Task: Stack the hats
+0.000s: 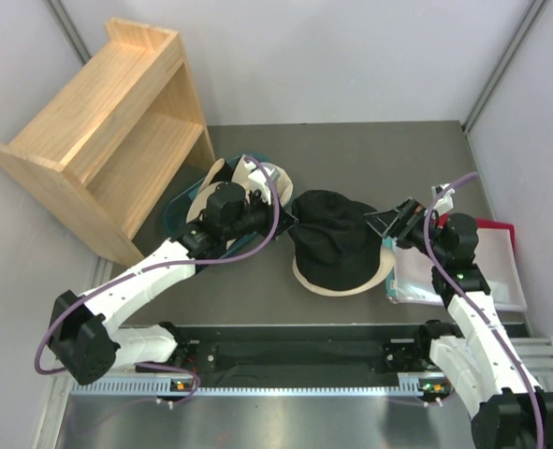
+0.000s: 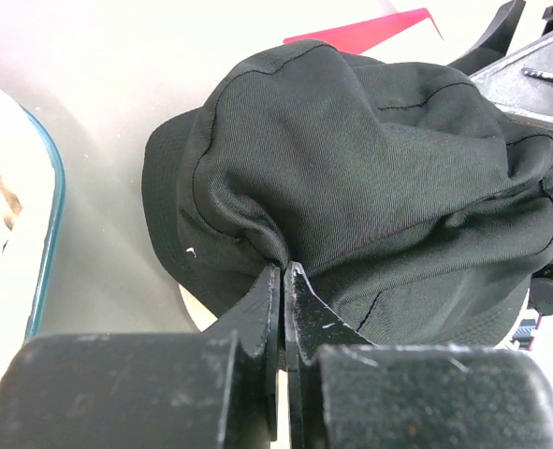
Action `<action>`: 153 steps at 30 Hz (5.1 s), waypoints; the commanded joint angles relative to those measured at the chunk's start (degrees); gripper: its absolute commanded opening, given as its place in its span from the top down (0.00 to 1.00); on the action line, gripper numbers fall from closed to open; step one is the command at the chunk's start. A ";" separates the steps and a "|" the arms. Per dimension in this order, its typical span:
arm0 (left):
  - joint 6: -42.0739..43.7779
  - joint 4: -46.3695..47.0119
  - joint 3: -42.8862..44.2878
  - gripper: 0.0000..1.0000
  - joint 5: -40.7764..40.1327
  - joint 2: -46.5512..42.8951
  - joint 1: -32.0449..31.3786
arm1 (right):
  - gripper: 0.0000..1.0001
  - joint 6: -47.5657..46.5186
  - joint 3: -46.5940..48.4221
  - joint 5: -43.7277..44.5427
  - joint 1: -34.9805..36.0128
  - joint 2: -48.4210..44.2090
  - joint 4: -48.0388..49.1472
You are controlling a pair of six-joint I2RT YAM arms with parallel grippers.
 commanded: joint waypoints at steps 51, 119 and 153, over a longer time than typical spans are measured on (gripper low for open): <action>-11.42 19.78 -17.46 0.09 0.01 8.83 -13.12 | 0.91 -12.30 -5.03 15.56 0.81 -12.27 -24.21; 10.22 -5.09 9.08 1.00 -25.06 0.50 14.65 | 0.02 -23.99 21.34 10.75 0.81 -13.42 -18.16; -5.35 -10.28 19.45 1.00 9.41 -17.88 14.65 | 0.07 -29.26 27.05 22.77 40.01 10.84 10.76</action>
